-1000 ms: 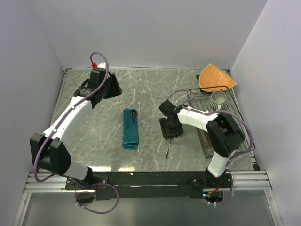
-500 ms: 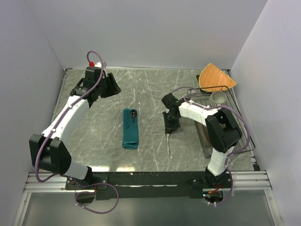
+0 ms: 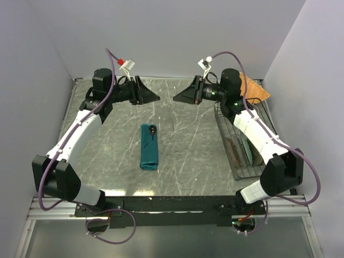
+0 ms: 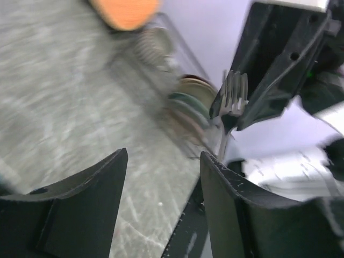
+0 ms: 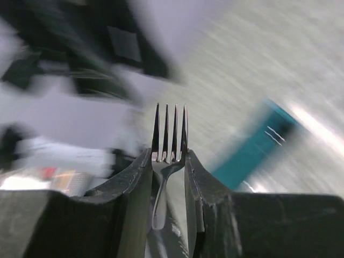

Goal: Fold the napkin into a case and place the utensils inside
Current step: Pass from the right arm to the left

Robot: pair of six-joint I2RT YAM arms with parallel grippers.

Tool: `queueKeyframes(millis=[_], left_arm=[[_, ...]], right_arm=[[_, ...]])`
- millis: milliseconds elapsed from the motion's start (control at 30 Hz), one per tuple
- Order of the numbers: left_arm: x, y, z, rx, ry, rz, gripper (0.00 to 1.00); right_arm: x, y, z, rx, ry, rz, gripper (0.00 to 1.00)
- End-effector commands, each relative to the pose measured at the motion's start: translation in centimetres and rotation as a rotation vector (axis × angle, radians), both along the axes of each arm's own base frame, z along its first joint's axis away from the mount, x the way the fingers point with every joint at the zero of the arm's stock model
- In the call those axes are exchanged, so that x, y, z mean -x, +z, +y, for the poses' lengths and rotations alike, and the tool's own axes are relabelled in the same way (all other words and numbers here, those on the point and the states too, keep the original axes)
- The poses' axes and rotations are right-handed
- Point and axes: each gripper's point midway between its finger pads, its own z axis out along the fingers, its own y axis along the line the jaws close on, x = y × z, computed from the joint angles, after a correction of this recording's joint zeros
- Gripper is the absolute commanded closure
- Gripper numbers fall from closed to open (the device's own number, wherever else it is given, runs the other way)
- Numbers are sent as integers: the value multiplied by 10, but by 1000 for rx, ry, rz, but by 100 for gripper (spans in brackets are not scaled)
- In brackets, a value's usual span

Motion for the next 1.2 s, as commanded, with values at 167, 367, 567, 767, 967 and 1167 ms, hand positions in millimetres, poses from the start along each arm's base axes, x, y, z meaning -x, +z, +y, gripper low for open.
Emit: queueKeyframes(millis=[167, 367, 567, 767, 967, 1167], left_arm=[[81, 82, -35, 217, -393, -191, 44], [93, 83, -38, 219, -414, -205, 50], [107, 80, -47, 213, -457, -196, 51], [108, 73, -55, 200, -452, -153, 52], [110, 70, -61, 181, -470, -147, 56], [112, 67, -64, 165, -487, -137, 64]], right_arm=[[75, 89, 6, -332, 364, -184, 100], [81, 85, 9, -317, 379, -189, 100], [83, 83, 11, -311, 383, -194, 100], [83, 86, 12, -308, 374, -209, 100], [82, 84, 12, -302, 358, -207, 100], [84, 84, 15, -299, 355, -215, 100]])
